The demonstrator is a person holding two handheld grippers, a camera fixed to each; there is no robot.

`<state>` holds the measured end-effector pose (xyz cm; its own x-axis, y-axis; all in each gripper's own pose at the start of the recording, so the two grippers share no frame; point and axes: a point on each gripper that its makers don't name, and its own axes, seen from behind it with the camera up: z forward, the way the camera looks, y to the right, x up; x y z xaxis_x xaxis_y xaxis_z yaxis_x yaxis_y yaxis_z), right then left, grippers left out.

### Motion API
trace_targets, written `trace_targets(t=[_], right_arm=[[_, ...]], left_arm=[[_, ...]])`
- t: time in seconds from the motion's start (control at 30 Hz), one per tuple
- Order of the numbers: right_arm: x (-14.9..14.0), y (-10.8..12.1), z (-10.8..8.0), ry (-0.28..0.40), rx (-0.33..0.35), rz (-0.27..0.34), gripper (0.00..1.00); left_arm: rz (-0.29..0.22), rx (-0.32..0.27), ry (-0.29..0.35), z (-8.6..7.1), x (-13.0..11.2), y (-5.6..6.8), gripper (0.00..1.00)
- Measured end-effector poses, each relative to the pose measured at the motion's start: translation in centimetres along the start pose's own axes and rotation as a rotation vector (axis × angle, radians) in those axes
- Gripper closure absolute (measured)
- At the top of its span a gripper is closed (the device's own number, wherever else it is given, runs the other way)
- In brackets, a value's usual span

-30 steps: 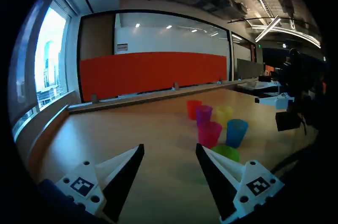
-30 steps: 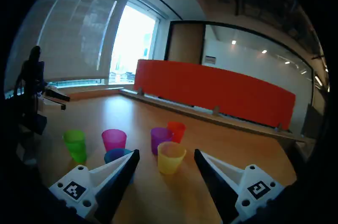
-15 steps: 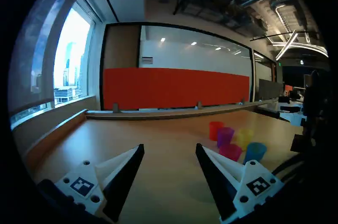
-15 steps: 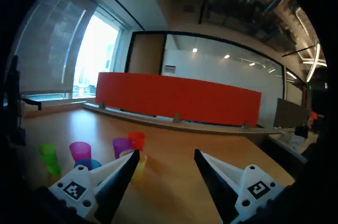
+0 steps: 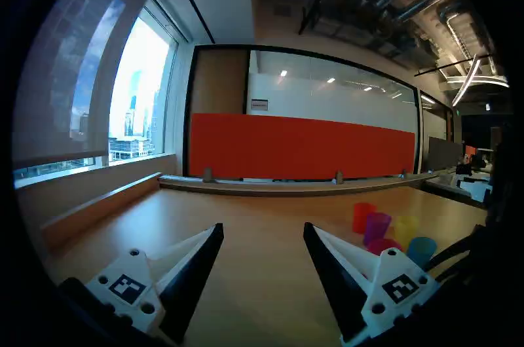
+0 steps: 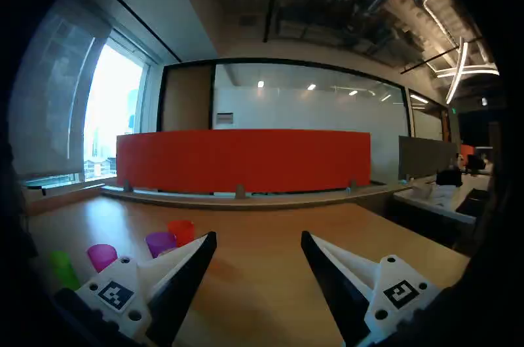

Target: Pour water

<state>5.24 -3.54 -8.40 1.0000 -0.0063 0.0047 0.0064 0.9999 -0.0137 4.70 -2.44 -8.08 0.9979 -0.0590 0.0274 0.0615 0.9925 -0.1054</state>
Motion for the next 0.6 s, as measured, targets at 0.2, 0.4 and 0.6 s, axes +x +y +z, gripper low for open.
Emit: trace_targets(t=[0.2, 0.4, 0.6], right_arm=[[0.2, -0.1, 1.0, -0.001, -0.007, -0.011, 0.0], [0.6, 0.1, 2.4, -0.004, -0.017, -0.009, 0.0], [1.1, 0.7, 3.5, -0.005, -0.045, -0.032, 0.0]], left_arm=[[0.004, 0.01, 0.005, 0.8, 0.2, -0.4, 0.1], [0.024, 0.051, 0.003, 1.8, -0.3, -1.1, 0.1], [0.012, 0.064, 0.026, 2.8, -0.3, -1.1, 0.1]])
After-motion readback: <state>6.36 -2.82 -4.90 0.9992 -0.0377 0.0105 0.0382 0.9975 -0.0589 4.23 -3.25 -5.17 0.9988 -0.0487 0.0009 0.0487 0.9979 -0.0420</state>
